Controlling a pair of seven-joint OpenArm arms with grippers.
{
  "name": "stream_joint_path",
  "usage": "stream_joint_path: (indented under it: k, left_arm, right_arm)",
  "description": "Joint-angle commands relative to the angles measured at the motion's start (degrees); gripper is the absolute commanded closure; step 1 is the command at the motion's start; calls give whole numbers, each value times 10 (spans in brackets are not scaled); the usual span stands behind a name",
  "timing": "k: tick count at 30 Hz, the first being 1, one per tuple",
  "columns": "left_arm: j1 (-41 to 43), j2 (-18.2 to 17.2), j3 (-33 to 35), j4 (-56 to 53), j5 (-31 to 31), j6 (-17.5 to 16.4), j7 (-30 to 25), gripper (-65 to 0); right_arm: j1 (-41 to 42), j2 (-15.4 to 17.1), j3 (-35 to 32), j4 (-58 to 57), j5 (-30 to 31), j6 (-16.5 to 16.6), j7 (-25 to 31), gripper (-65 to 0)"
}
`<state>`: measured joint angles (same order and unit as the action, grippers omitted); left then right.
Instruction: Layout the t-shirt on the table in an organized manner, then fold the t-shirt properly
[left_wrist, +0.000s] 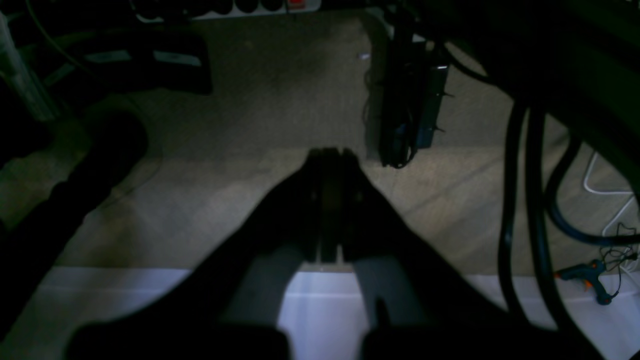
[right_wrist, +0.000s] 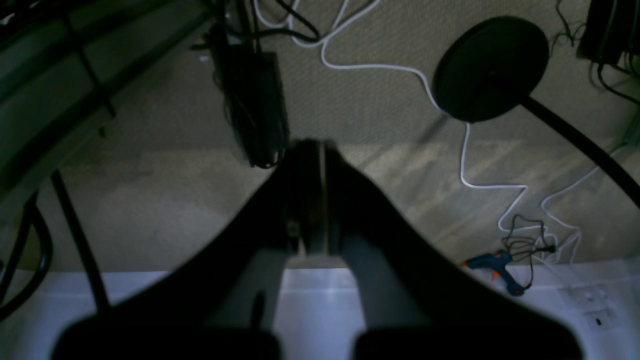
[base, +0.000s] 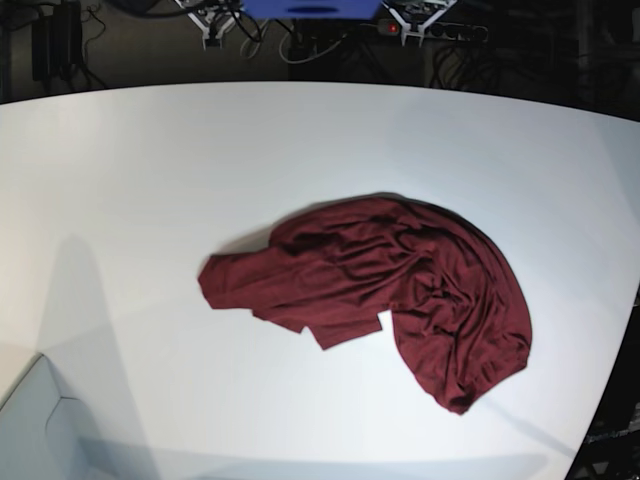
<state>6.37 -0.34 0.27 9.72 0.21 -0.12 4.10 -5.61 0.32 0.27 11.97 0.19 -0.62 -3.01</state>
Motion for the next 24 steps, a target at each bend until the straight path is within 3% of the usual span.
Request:
stream_joint_path:
  k: [1,24]
  left_arm:
    - [4,-1,1,1,1,4,0,-1]
    - [-11,-9,2,2,2,3,0,-4]
  right_arm:
    - [-9,1,0,0,-3,8,1,0]
    - [-13,0,-1,4,-3,7,5,0]
